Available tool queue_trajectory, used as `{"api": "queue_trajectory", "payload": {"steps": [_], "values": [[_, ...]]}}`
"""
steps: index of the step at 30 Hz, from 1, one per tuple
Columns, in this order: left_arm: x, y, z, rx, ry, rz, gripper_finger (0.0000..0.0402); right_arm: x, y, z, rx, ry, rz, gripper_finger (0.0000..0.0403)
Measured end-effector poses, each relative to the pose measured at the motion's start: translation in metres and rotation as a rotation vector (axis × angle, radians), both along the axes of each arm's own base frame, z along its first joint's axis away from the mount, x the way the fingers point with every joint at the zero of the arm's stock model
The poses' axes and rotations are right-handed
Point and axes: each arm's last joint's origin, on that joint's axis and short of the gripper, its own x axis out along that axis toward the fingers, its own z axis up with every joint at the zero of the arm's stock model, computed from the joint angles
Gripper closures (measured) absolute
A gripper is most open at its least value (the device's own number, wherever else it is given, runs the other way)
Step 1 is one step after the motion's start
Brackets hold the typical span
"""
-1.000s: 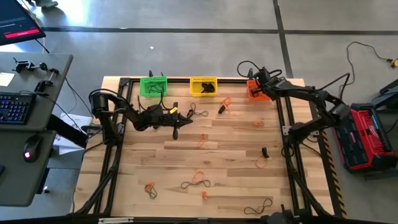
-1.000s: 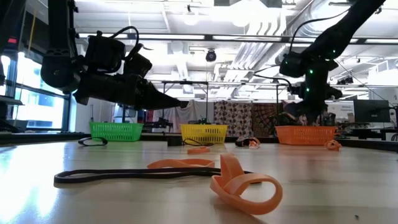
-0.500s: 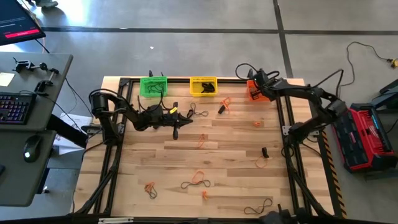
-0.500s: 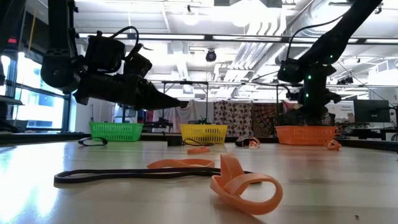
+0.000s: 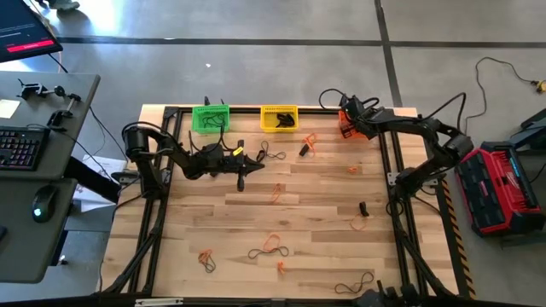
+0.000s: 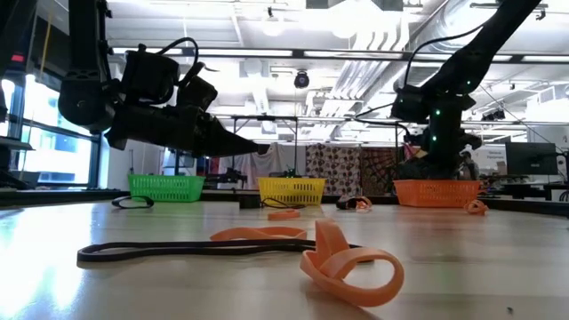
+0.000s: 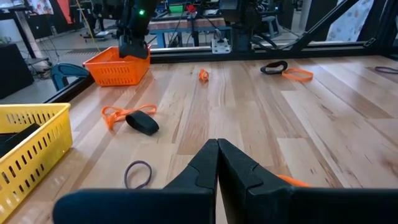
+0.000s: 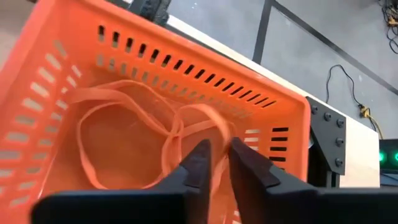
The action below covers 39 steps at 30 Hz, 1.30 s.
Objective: Sort rubber bands into baskets
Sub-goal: Put the orange rubber band into the orange bin
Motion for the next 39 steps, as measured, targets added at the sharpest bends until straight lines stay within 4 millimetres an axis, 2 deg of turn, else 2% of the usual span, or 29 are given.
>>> {"api": "queue_trajectory", "payload": {"steps": [7,12,16,22,27,31,36,39], "values": [[0.0,0.0,0.0,-0.002,0.0,0.0,0.0401,0.003,-0.004,0.02,0.032,0.074,-0.015,0.0271],[0.0,0.0,0.0,-0.002,0.0,0.0,0.0401,0.01,-0.006,0.039,0.049,0.098,0.011,0.0249],[0.0,0.0,0.0,-0.002,0.0,0.0,0.0401,0.02,0.001,0.052,0.037,0.105,0.104,0.0277],[0.0,0.0,0.0,-0.001,0.0,0.005,0.0401,0.028,0.022,0.075,-0.023,0.048,0.19,0.0388],[0.0,0.0,0.0,-0.044,-0.003,0.014,0.0402,0.036,0.048,0.093,-0.061,-0.041,0.271,0.0385],[0.0,0.001,0.0,-0.066,-0.004,0.045,0.0402,0.05,0.074,0.101,-0.071,-0.113,0.367,0.04],[0.009,0.002,-0.002,-0.081,0.06,0.067,0.0401,0.072,0.106,0.099,-0.099,-0.193,0.493,0.0402],[0.022,0.001,-0.001,-0.065,0.118,0.045,0.0401,0.081,0.121,0.083,-0.126,-0.273,0.569,0.0402]]}}
